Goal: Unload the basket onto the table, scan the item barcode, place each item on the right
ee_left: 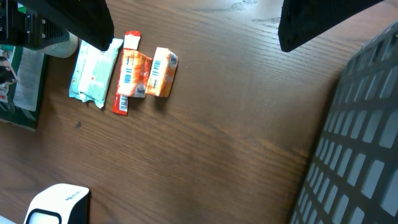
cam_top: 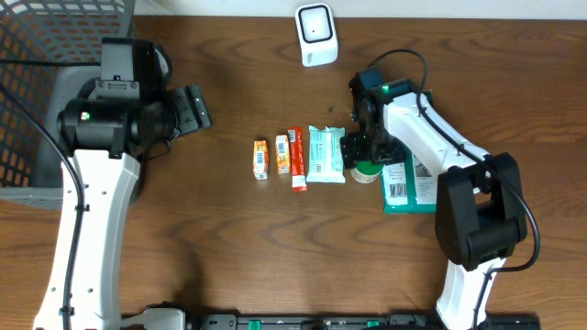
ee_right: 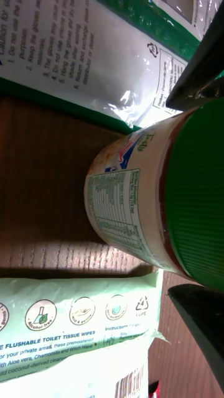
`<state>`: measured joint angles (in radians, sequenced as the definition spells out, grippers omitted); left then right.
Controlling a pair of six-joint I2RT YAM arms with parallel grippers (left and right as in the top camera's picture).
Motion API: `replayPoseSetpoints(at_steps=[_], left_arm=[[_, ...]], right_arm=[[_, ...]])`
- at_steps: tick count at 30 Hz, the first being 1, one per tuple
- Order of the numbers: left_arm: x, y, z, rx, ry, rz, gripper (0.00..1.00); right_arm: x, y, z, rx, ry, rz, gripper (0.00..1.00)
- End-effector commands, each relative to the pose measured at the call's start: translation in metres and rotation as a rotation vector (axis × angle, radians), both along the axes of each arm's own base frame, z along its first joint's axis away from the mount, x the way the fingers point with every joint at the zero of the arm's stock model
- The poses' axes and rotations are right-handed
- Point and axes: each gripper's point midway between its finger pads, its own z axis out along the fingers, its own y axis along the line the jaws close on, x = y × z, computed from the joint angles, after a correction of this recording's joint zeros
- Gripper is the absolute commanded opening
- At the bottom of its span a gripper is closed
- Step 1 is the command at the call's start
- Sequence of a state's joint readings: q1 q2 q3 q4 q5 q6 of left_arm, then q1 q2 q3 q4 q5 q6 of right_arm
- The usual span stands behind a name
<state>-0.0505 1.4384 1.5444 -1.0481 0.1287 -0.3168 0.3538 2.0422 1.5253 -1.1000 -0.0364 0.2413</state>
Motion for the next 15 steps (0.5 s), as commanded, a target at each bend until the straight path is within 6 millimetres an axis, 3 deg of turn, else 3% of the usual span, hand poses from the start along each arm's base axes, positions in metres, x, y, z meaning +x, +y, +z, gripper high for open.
replayPoseSetpoints(at_steps=[1, 13, 15], left_arm=[[0.0016, -0.0005, 0.0014, 0.001, -0.002, -0.006, 0.85], [0.0016, -0.0005, 0.0014, 0.001, -0.002, -0.006, 0.85], [0.0016, -0.0005, 0.0013, 0.001, -0.001, -0.006, 0.85]], right_arm=[[-0.0048, -0.0022, -0.0073, -0.013, 0.018, -0.011, 0.84], [-0.0058, -0.0025, -0.0104, -0.013, 0.018, -0.011, 0.75], [-0.0058, -0.0025, -0.0104, -0.013, 0.018, -0.01, 0.69]])
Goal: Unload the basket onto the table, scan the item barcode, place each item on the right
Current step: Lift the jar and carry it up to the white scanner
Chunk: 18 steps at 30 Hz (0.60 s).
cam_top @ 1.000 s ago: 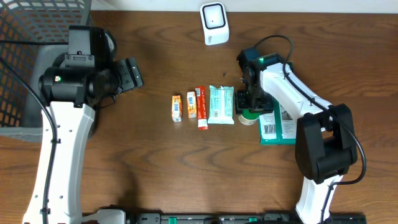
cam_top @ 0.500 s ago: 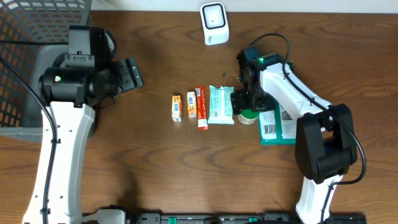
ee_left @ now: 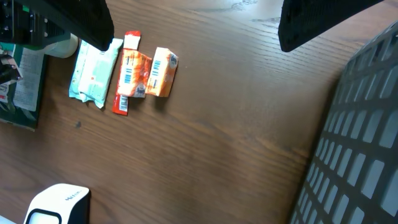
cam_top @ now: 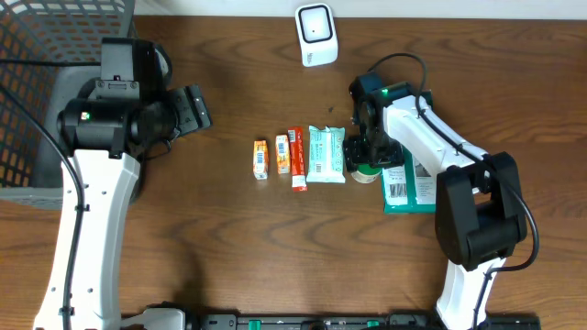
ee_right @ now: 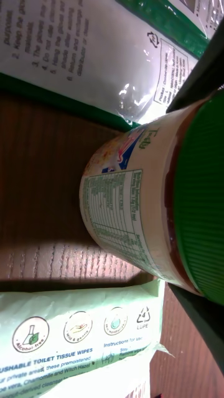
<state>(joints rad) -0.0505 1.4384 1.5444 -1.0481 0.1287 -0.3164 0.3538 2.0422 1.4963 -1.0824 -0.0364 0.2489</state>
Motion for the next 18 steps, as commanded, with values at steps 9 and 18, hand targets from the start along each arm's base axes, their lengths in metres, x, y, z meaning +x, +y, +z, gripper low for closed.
replayPoseSetpoints(at_steps=[9, 18], left_arm=[[0.002, -0.001, 0.001, 0.001, -0.002, -0.006, 0.85], [0.002, -0.001, 0.001, 0.001, -0.002, -0.006, 0.85]], right_arm=[[0.003, 0.001, 0.013, -0.005, -0.003, -0.002, 0.44], [0.022, 0.008, 0.078, 0.064, -0.188, -0.003, 0.35]])
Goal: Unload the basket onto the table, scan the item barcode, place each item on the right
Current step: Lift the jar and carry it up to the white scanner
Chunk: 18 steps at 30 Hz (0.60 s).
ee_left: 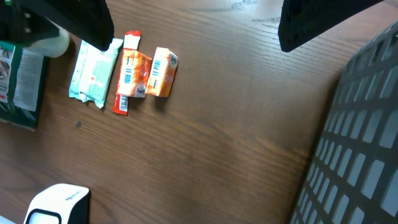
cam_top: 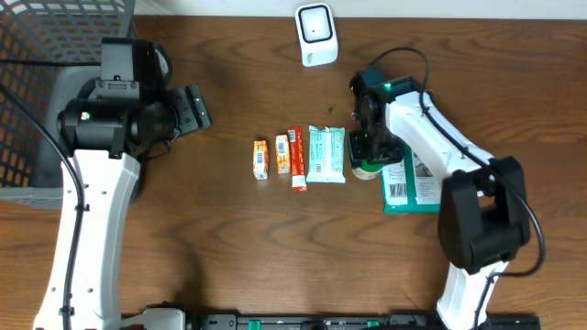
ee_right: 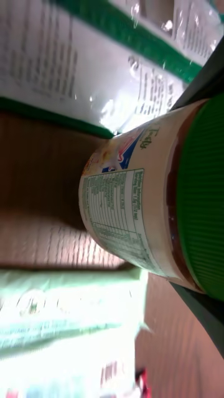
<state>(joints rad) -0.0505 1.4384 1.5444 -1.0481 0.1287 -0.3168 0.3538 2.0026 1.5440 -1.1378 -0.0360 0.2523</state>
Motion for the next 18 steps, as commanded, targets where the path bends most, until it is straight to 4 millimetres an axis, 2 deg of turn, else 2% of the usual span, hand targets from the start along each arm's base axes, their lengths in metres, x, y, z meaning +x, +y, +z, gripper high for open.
replayPoseSetpoints(at_steps=[1, 7, 11, 14, 18], left_arm=[[0.002, -0.001, 0.001, 0.001, -0.002, -0.006, 0.85], [0.002, -0.001, 0.001, 0.001, -0.002, -0.006, 0.85], [0.002, -0.001, 0.001, 0.001, -0.002, -0.006, 0.85], [0.002, -0.001, 0.001, 0.001, -0.002, -0.006, 0.85], [0.002, -0.001, 0.001, 0.001, -0.002, -0.006, 0.85]], right_arm=[[0.02, 0.007, 0.064, 0.067, -0.194, 0.0, 0.33], [0.028, 0.01, 0.144, 0.161, -0.447, -0.001, 0.28], [0.018, 0.006, 0.196, 0.22, -0.586, -0.027, 0.01], [0.005, 0.001, 0.224, 0.251, -0.651, -0.042, 0.01], [-0.007, -0.002, 0.251, 0.282, -0.721, -0.04, 0.01]])
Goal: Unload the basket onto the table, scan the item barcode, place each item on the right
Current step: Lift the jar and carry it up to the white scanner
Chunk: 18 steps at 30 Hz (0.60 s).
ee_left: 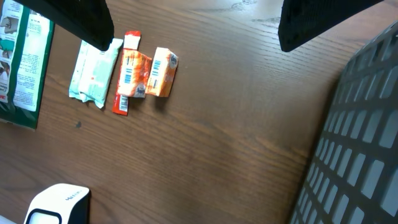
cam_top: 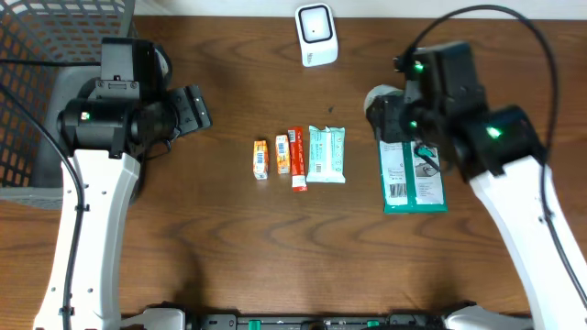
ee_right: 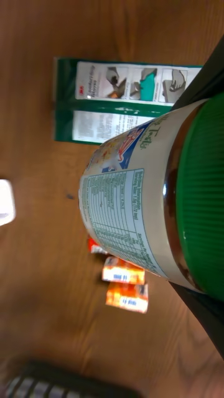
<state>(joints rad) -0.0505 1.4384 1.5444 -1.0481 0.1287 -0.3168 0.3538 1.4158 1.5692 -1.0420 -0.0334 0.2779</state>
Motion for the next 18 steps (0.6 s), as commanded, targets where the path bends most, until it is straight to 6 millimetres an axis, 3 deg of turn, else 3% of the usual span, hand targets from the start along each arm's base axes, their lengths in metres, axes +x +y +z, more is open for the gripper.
replayPoseSetpoints(at_steps=[1, 5, 9, 18], left_arm=[[0.002, -0.001, 0.001, 0.001, -0.002, -0.006, 0.85], [0.002, -0.001, 0.001, 0.001, -0.002, -0.006, 0.85], [0.002, -0.001, 0.001, 0.001, -0.002, -0.006, 0.85], [0.002, -0.001, 0.001, 0.001, -0.002, -0.006, 0.85]], right_arm=[[-0.006, -0.001, 0.029, 0.041, -0.076, -0.01, 0.01], [0.005, 0.003, 0.044, 0.07, -0.151, -0.01, 0.01], [0.023, 0.009, 0.045, 0.084, -0.189, -0.01, 0.01], [0.086, 0.034, 0.015, 0.097, -0.225, -0.007, 0.01]])
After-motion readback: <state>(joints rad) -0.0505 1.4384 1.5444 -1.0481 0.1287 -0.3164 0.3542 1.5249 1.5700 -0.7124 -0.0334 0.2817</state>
